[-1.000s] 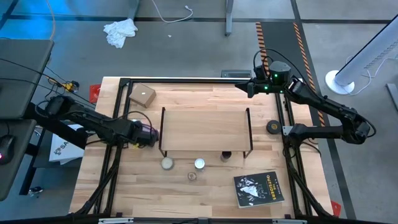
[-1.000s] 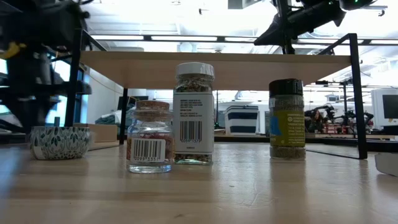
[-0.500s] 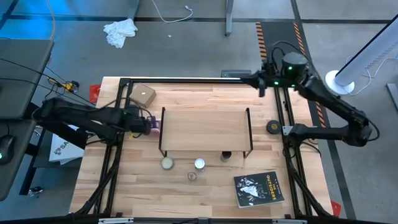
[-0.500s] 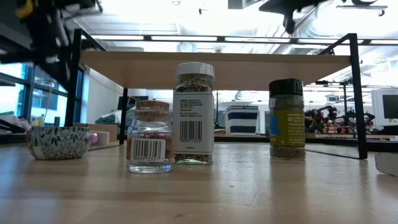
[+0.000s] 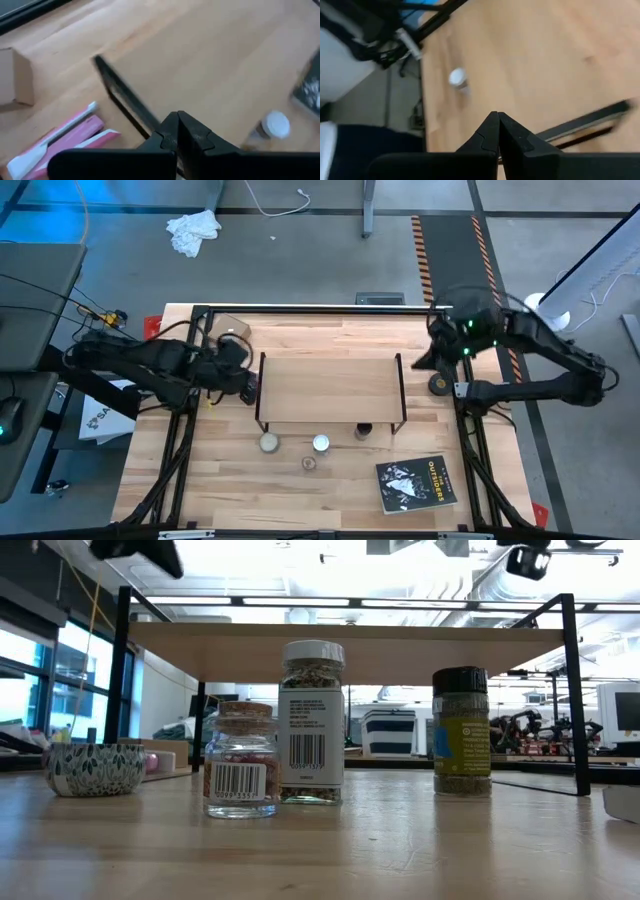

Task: Shelf spices
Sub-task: Adjust the shelf on the table

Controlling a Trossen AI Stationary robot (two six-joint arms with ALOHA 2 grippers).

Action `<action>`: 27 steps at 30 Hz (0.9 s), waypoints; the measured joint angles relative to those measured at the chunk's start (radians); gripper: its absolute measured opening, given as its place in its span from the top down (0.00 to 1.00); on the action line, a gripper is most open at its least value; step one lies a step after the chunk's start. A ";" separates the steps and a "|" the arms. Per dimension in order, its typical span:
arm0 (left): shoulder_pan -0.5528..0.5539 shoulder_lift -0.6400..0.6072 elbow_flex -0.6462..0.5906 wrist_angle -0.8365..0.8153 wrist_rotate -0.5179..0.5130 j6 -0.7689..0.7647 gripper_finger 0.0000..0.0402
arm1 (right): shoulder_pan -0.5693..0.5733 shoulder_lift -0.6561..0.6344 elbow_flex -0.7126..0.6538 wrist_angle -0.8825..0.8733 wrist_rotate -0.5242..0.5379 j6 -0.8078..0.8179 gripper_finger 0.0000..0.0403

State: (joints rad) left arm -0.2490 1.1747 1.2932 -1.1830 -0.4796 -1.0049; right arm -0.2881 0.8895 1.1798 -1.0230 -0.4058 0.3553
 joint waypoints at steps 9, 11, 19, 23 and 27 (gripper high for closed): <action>-0.086 0.125 0.123 -0.098 0.052 0.022 1.00 | 0.421 -0.027 -0.249 0.313 0.023 0.323 1.00; -0.110 0.118 0.123 -0.102 0.043 0.021 1.00 | 0.527 -0.005 -0.276 0.363 0.106 0.407 1.00; -0.238 0.054 0.046 0.009 -0.022 0.015 1.00 | 0.793 0.148 -0.285 0.389 0.424 0.737 1.00; -0.329 0.034 -0.107 0.261 0.053 0.063 1.00 | 0.848 0.226 -0.286 0.346 0.492 0.876 1.00; -0.383 0.036 -0.246 0.426 0.078 0.074 1.00 | 0.865 0.256 -0.286 0.334 0.584 0.958 1.00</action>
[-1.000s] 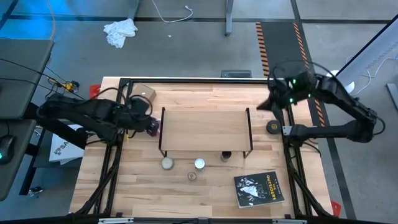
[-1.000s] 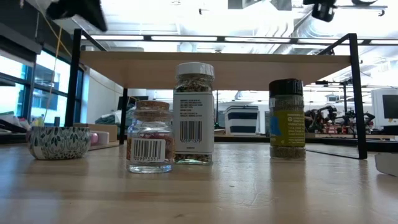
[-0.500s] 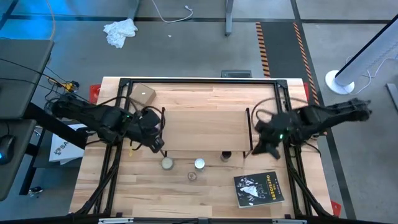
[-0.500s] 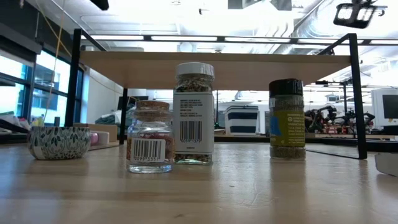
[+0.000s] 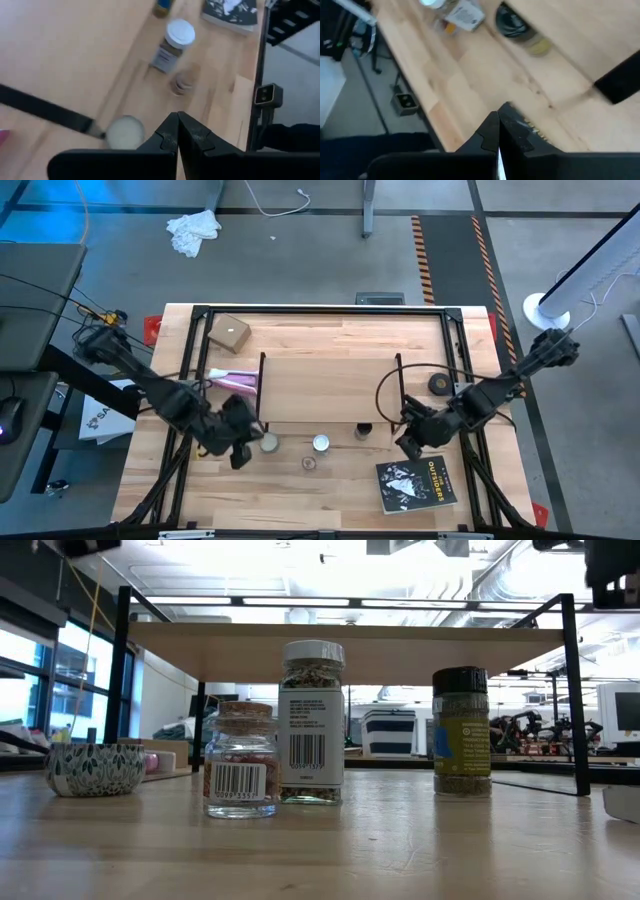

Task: Shelf spices
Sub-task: Adjust the shelf on the table

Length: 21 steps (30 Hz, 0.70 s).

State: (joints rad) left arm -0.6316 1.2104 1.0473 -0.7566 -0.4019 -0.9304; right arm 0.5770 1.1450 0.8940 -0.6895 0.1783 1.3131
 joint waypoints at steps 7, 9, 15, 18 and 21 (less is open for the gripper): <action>-0.008 0.003 -0.173 0.292 0.083 0.001 1.00 | -0.003 0.002 0.000 -0.093 0.023 0.041 1.00; 0.003 0.003 -0.210 0.304 0.066 -0.037 1.00 | -0.008 0.002 0.000 -0.124 0.023 0.043 1.00; 0.046 0.003 -0.277 0.306 0.015 -0.113 1.00 | -0.036 0.002 0.000 -0.169 0.097 0.027 1.00; 0.077 0.003 -0.286 0.273 0.016 -0.113 1.00 | -0.059 0.002 0.000 -0.169 0.107 -0.005 1.00; 0.111 0.003 -0.286 0.229 -0.002 -0.093 1.00 | -0.082 0.002 0.000 -0.167 0.131 -0.042 1.00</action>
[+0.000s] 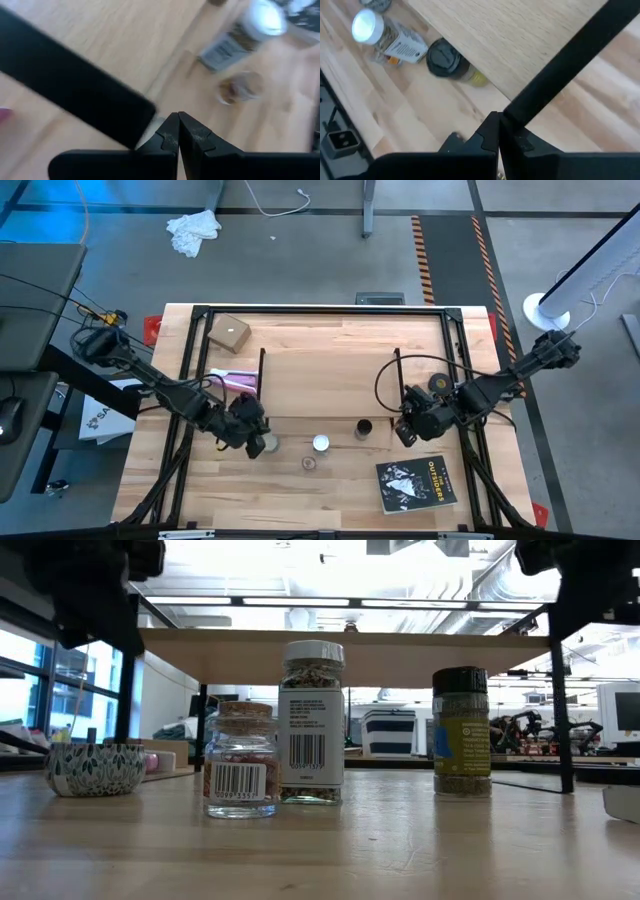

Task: Shelf spices
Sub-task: Adjust the shelf on the table, then adjust the scented candle on the table

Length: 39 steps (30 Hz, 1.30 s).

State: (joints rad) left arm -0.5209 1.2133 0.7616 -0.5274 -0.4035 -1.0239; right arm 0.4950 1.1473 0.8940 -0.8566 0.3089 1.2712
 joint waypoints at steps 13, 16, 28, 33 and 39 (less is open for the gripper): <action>0.135 -0.014 0.028 -0.074 0.129 0.143 1.00 | -0.107 -0.018 0.007 0.069 -0.046 -0.218 1.00; 0.106 -0.032 0.069 -0.037 0.213 0.118 1.00 | -0.108 -0.032 0.042 0.042 -0.061 -0.256 1.00; -0.107 0.223 0.104 0.016 0.142 -0.107 1.00 | 0.034 -0.025 0.099 -0.039 -0.010 -0.114 1.00; -0.102 0.347 0.136 0.014 0.075 -0.088 1.00 | 0.088 0.001 0.098 -0.097 0.016 -0.043 1.00; -0.087 0.412 0.207 -0.025 0.004 -0.143 1.00 | 0.123 0.011 0.098 -0.104 0.051 -0.022 1.00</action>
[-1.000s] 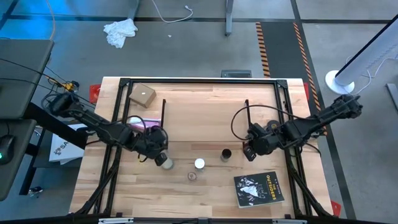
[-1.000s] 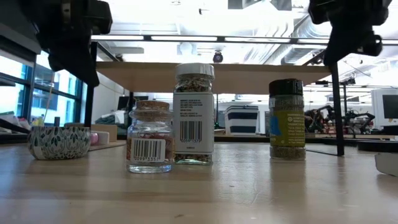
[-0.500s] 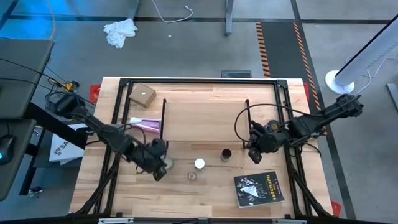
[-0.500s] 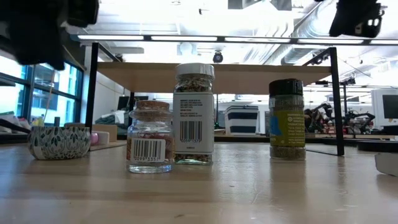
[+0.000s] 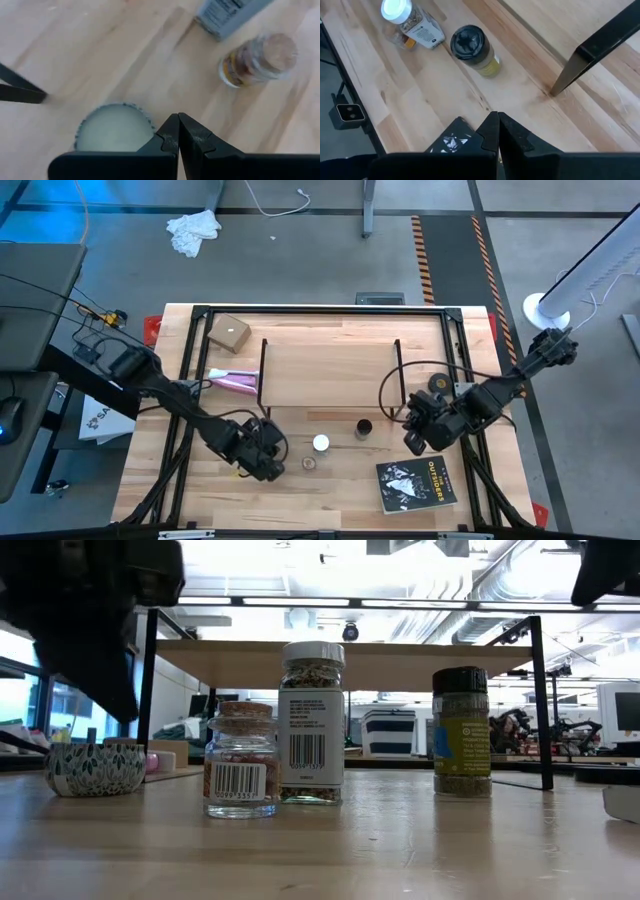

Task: Shelf spices
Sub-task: Adjust the scented candle on the table

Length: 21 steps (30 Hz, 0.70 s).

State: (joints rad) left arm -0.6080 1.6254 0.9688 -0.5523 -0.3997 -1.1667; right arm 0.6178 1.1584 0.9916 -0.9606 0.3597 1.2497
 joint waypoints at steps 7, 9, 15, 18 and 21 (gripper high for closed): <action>0.036 0.013 0.038 -0.001 -0.061 -0.019 1.00 | 0.005 0.000 0.000 -0.001 0.050 -0.021 1.00; 0.047 0.018 0.037 0.016 -0.063 -0.041 1.00 | 0.005 0.000 0.000 -0.001 0.059 -0.024 1.00; 0.057 0.072 0.036 0.041 -0.051 -0.095 1.00 | 0.005 0.000 0.000 -0.001 0.059 -0.027 1.00; 0.044 0.099 0.036 0.039 -0.022 -0.141 1.00 | 0.005 0.000 0.000 -0.001 0.059 -0.039 1.00; 0.027 0.112 0.036 0.021 -0.033 -0.184 1.00 | 0.004 0.000 0.000 -0.001 0.059 -0.043 1.00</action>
State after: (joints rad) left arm -0.5806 1.7372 1.0050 -0.5309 -0.4324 -1.3506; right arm 0.6221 1.1587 0.9913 -0.9612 0.4183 1.2071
